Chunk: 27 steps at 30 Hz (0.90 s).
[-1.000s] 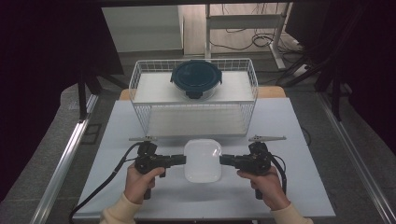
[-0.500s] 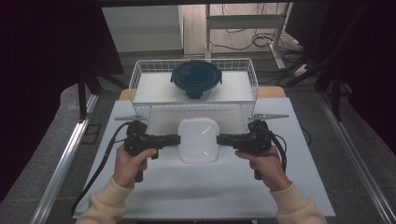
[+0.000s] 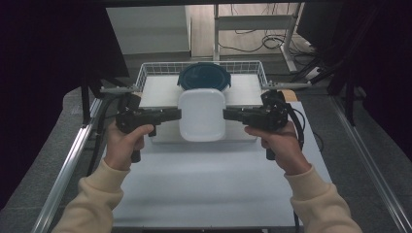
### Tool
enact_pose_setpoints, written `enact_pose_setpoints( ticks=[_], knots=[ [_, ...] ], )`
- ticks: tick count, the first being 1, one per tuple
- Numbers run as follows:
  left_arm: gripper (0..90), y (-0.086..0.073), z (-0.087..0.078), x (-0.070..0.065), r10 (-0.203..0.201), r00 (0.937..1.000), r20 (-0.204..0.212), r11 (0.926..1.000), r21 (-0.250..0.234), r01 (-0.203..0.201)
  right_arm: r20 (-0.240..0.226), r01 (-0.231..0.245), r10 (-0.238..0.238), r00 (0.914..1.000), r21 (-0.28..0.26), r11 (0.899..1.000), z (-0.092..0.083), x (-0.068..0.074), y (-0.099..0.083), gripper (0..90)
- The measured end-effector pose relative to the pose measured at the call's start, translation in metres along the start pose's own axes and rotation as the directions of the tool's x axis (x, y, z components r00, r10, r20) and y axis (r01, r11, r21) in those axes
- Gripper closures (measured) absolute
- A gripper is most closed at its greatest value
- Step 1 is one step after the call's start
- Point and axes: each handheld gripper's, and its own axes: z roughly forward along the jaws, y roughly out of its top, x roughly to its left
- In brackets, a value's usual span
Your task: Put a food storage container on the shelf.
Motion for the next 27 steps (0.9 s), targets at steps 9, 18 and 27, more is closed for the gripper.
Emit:
enact_pose_setpoints(
  ticks=[9,18,27],
  knots=[
    [80.2,0.056,-0.008,-0.005,0.038,0.9993,0.002,0.9989,-0.027,-0.038,-0.007,0.035,-0.035,0.9994,-0.040,0.999,-0.009,0.005,0.052,79.3],
    [80.2,0.097,0.000,0.011,0.020,0.9997,-0.013,0.9994,-0.026,-0.020,0.005,0.017,-0.017,0.9998,-0.032,0.999,-0.001,-0.011,0.095,79.3],
    [80.0,0.112,0.015,0.033,-0.027,0.9996,-0.005,0.9995,-0.016,0.027,0.010,-0.029,0.029,0.9995,-0.019,0.999,0.011,-0.036,0.112,79.4]
  ],
)
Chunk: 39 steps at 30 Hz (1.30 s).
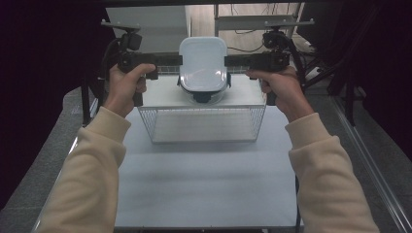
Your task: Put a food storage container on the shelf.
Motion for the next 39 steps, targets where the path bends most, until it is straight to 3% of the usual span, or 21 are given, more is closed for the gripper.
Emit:
enact_pose_setpoints(
  ticks=[8,12,14,18,22,27,29,32,34,36,37,38,39],
  knots=[
    [80.1,0.001,0.008,0.010,-0.019,0.9997,-0.016,0.9995,0.023,0.019,0.012,-0.030,0.029,0.9995,0.022,0.999,0.009,-0.011,0.001,79.0],
    [80.1,0.003,0.014,0.019,-0.065,0.9976,-0.023,0.9973,0.034,0.065,0.022,-0.062,0.061,0.9979,0.040,0.997,0.017,-0.021,0.002,78.4],
    [80.0,0.006,0.016,0.026,-0.100,0.9949,-0.006,0.9946,0.026,0.101,0.022,-0.093,0.092,0.9955,0.044,0.995,0.022,-0.027,0.004,77.1],
    [78.2,0.011,0.023,0.041,-0.185,0.9827,0.012,0.9824,0.027,0.185,0.018,-0.150,0.149,0.9887,0.064,0.987,0.030,-0.040,0.011,73.4],
    [74.8,0.013,0.031,0.056,-0.266,0.9639,0.013,0.9639,0.020,0.266,0.030,-0.205,0.204,0.9785,0.071,0.976,0.041,-0.050,0.016,69.4],
    [73.1,0.013,0.038,0.068,-0.316,0.9487,0.015,0.9488,0.003,0.316,0.006,-0.312,0.312,0.9502,0.056,0.949,0.051,-0.068,0.015,67.2],
    [72.8,0.010,0.040,0.073,-0.328,0.9446,0.011,0.9447,0.008,0.328,0.003,-0.333,0.333,0.9429,0.056,0.941,0.054,-0.073,0.013,65.6],
    [72.2,0.006,0.041,0.078,-0.355,0.9333,0.052,0.9344,-0.005,0.356,0.004,-0.349,0.349,0.9370,0.059,0.935,0.056,-0.075,0.012,63.8],
    [69.4,0.005,0.040,0.079,-0.345,0.9379,0.039,0.9382,-0.020,0.346,-0.003,-0.351,0.351,0.9362,0.054,0.935,0.057,-0.076,0.011,61.2],
    [62.4,0.004,0.036,0.078,-0.317,0.9484,0.018,0.9474,-0.043,0.317,-0.004,-0.346,0.347,0.9379,0.040,0.937,0.057,-0.074,0.011,50.0],
    [54.3,0.004,0.033,0.077,-0.307,0.9517,0.012,0.9499,-0.059,0.307,-0.001,-0.335,0.335,0.9421,0.018,0.942,0.055,-0.072,0.011,45.0],
    [49.2,0.003,0.029,0.076,-0.290,0.9569,0.004,0.9541,-0.075,0.290,-0.003,-0.324,0.324,0.9461,-0.002,0.946,0.053,-0.071,0.011,42.5],
    [45.4,0.002,0.024,0.072,-0.256,0.9665,-0.008,0.9633,-0.085,0.255,-0.008,-0.310,0.310,0.9507,-0.023,0.950,0.049,-0.068,0.012,39.1]
  ],
)
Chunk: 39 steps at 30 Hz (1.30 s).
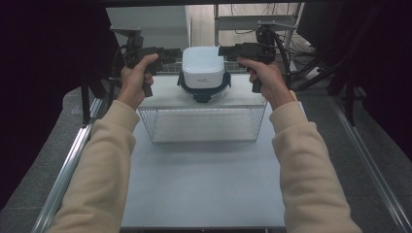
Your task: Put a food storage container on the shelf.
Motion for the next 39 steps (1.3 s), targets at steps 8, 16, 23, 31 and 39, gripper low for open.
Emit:
enact_pose_setpoints(
  ticks=[8,16,23,31,39],
  knots=[
    [28.0,-0.035,-0.035,-0.016,0.174,0.9831,-0.058,0.9846,-0.008,-0.174,0.020,0.212,-0.211,0.9772,-0.031,0.977,-0.044,0.018,-0.025,28.6],
    [24.3,-0.078,-0.068,-0.021,0.241,0.9672,-0.081,0.9700,-0.013,-0.243,0.077,0.328,-0.327,0.9419,0.001,0.945,-0.078,0.021,-0.061,27.6],
    [24.0,-0.136,-0.085,-0.021,0.290,0.9525,-0.091,0.9569,0.033,-0.289,0.147,0.395,-0.395,0.9070,0.029,0.918,-0.101,0.003,-0.113,27.3],
    [24.5,-0.199,-0.082,-0.002,0.285,0.9498,-0.128,0.9563,0.103,-0.274,0.138,0.390,-0.390,0.9102,0.029,0.920,-0.110,-0.033,-0.187,27.5],
    [24.6,-0.240,-0.072,0.020,0.281,0.9432,-0.178,0.9535,0.164,-0.253,0.168,0.376,-0.388,0.9064,0.100,0.921,-0.103,-0.060,-0.242,27.5]
  ],
)
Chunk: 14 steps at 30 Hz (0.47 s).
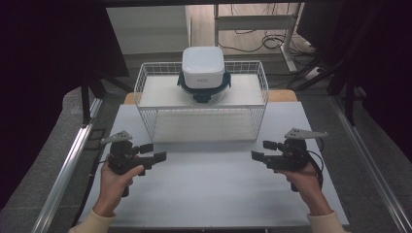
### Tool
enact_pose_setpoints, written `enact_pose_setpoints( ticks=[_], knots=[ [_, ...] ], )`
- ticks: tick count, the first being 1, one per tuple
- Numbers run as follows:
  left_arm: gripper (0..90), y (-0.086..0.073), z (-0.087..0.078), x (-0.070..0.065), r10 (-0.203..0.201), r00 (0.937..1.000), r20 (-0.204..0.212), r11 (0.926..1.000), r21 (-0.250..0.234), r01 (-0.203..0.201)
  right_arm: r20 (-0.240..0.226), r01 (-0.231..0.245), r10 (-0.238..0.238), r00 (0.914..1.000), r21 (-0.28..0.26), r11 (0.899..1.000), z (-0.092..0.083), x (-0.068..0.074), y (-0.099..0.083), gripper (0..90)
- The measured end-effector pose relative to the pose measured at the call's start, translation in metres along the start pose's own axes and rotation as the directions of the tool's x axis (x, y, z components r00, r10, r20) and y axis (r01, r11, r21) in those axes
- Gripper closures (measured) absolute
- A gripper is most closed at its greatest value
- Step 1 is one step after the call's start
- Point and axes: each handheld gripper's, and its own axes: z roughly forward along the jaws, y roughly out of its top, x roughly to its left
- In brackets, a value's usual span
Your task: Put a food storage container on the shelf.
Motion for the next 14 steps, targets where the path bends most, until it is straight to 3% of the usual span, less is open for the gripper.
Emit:
enact_pose_setpoints(
  ticks=[4,7,14],
  knots=[
    [24.5,-0.007,0.006,0.001,0.016,0.9996,-0.024,0.9996,0.025,-0.015,0.015,-0.008,0.008,0.9999,0.031,0.999,0.006,-0.002,-0.011,27.6],
    [24.6,-0.009,0.009,0.003,0.005,0.9998,-0.017,0.9996,0.028,-0.004,0.033,0.004,-0.005,0.9995,0.025,1.000,0.007,0.000,-0.012,27.6],
    [23.7,-0.013,0.010,0.006,0.019,0.9982,-0.057,0.9990,0.041,-0.017,0.052,0.032,-0.033,0.9981,0.016,0.999,0.004,0.003,-0.012,25.9]
  ],
)
